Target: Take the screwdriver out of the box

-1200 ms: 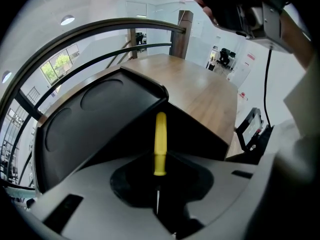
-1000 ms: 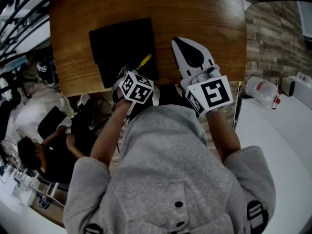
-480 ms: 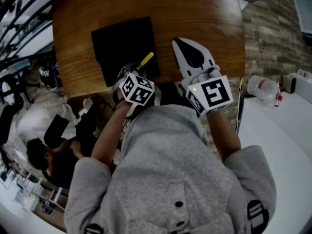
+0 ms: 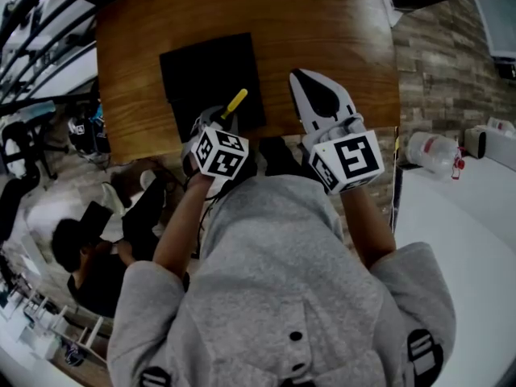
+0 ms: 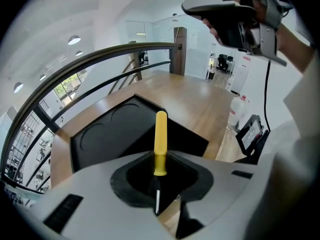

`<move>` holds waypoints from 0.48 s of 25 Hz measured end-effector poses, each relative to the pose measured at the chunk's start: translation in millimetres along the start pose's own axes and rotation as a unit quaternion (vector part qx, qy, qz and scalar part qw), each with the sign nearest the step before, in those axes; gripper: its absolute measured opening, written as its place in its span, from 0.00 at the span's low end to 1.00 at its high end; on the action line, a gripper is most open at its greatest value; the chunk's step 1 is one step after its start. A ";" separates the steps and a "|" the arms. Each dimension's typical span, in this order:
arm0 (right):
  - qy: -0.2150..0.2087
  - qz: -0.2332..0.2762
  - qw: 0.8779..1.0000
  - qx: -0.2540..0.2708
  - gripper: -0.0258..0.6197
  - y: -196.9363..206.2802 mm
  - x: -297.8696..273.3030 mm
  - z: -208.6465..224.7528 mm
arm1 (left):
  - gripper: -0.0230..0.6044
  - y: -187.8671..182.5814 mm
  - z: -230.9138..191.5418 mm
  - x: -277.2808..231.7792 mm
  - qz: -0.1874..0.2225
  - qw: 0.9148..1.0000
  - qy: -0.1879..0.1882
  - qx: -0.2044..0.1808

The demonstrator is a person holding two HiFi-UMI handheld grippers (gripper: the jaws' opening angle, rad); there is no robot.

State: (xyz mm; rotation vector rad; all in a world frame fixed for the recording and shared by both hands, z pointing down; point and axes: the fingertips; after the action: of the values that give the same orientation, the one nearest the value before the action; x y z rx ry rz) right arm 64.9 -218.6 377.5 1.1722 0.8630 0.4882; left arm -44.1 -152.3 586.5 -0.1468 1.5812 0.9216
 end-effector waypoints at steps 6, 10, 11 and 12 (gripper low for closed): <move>0.003 0.010 1.000 0.014 0.06 -9.1 7.4 -15.8 | 0.17 -4.9 -12.4 32.7 0.044 0.999 -0.016 0.021; 0.007 0.019 1.000 0.020 0.06 -15.4 14.7 -25.1 | 0.17 -10.2 -18.8 57.8 0.077 0.996 -0.030 0.029; 0.009 0.021 1.000 0.021 0.06 -17.4 15.4 -27.9 | 0.17 -11.3 -21.3 63.3 0.086 0.995 -0.033 0.030; 0.012 0.023 0.999 0.021 0.06 -18.6 16.2 -30.8 | 0.17 -11.7 -23.8 68.7 0.094 0.994 -0.036 0.031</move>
State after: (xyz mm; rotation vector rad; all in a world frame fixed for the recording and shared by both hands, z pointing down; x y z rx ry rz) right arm 48.3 -194.9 350.7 1.2298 0.8716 0.5248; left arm -73.3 -147.7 519.2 0.0796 1.5743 1.0095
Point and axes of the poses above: the fingertips, and each gripper's own axes: x backward along the fingers, z to its right, y out of its underside, and after that the axes turned 2 degrees about -z, right-handed
